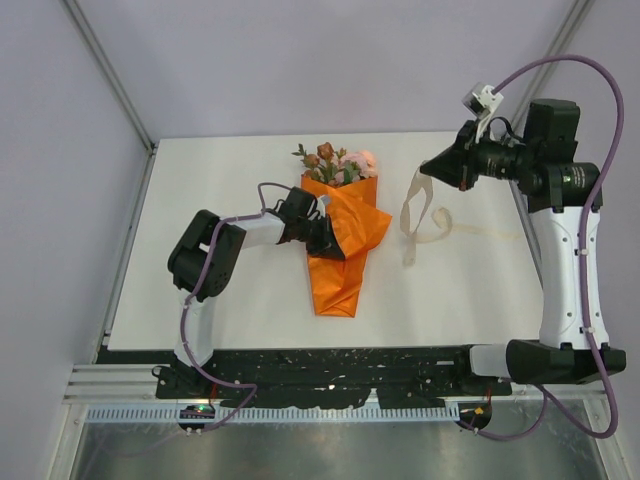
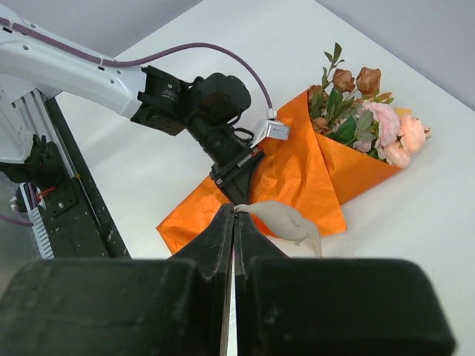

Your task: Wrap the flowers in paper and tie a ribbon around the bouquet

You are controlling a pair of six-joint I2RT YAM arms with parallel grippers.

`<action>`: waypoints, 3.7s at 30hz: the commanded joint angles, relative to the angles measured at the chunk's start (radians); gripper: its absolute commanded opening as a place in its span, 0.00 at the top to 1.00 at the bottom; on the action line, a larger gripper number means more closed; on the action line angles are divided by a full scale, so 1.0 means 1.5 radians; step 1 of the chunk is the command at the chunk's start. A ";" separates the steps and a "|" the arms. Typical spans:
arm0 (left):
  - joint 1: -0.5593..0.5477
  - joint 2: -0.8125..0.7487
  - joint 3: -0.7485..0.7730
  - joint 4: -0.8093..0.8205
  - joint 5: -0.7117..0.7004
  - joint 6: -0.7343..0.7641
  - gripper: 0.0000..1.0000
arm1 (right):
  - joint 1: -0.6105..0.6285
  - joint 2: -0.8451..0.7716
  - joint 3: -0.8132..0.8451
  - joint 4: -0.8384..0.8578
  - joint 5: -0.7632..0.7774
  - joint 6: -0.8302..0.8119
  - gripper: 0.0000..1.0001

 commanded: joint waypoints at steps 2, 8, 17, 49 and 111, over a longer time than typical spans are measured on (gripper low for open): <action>-0.003 0.004 0.007 -0.019 -0.034 0.024 1.00 | -0.038 -0.040 -0.042 0.033 0.002 0.053 0.95; -0.003 0.006 0.010 -0.024 -0.033 0.025 1.00 | -0.135 -0.087 -0.064 -0.007 0.123 0.005 0.95; -0.003 0.006 0.009 -0.020 -0.034 0.023 1.00 | -0.147 -0.056 -0.220 -0.043 0.480 -0.129 0.66; -0.003 0.008 0.011 -0.021 -0.031 0.019 1.00 | 0.182 0.206 -0.481 0.069 0.341 -0.232 0.95; -0.115 -0.367 -0.134 -0.092 0.084 0.723 0.26 | 0.168 0.435 -0.516 0.926 0.128 0.869 0.95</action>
